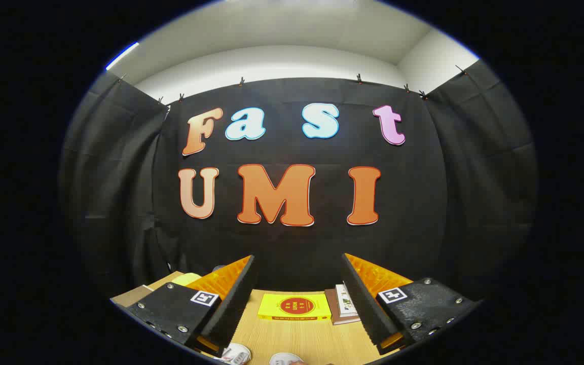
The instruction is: Open the storage box then place both shoes into the box .Put the left shoe in first, then the right shoe, with the right side of both shoes facing outward in a uniform manner.
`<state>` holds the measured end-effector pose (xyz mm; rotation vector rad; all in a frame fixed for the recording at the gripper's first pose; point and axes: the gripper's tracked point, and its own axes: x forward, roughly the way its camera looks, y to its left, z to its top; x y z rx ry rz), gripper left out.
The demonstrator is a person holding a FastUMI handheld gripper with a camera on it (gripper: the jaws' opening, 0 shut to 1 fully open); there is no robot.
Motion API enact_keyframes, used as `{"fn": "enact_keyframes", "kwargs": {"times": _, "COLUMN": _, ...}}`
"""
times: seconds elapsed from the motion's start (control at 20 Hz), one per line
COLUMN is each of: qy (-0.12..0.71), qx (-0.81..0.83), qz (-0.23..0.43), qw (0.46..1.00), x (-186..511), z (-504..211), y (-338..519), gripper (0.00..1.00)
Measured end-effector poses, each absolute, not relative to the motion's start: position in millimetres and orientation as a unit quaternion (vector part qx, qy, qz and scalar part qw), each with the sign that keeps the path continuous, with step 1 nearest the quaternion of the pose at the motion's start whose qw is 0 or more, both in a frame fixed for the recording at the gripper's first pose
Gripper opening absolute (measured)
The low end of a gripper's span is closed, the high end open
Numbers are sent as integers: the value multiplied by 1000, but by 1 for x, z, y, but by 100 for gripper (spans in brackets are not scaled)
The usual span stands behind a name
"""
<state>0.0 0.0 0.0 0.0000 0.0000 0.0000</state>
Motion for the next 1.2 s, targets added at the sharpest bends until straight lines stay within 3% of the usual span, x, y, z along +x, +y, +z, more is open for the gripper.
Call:
{"fn": "enact_keyframes", "kwargs": {"times": 0.85, "qy": 5, "qx": -9, "qz": 59, "qw": 998, "x": 9, "z": -5, "y": 45, "gripper": 98}}
{"fn": "enact_keyframes", "kwargs": {"times": 1.2, "qy": 81, "qx": 61, "qz": 109, "qw": 989, "x": 13, "z": -55, "y": 78, "gripper": 99}}
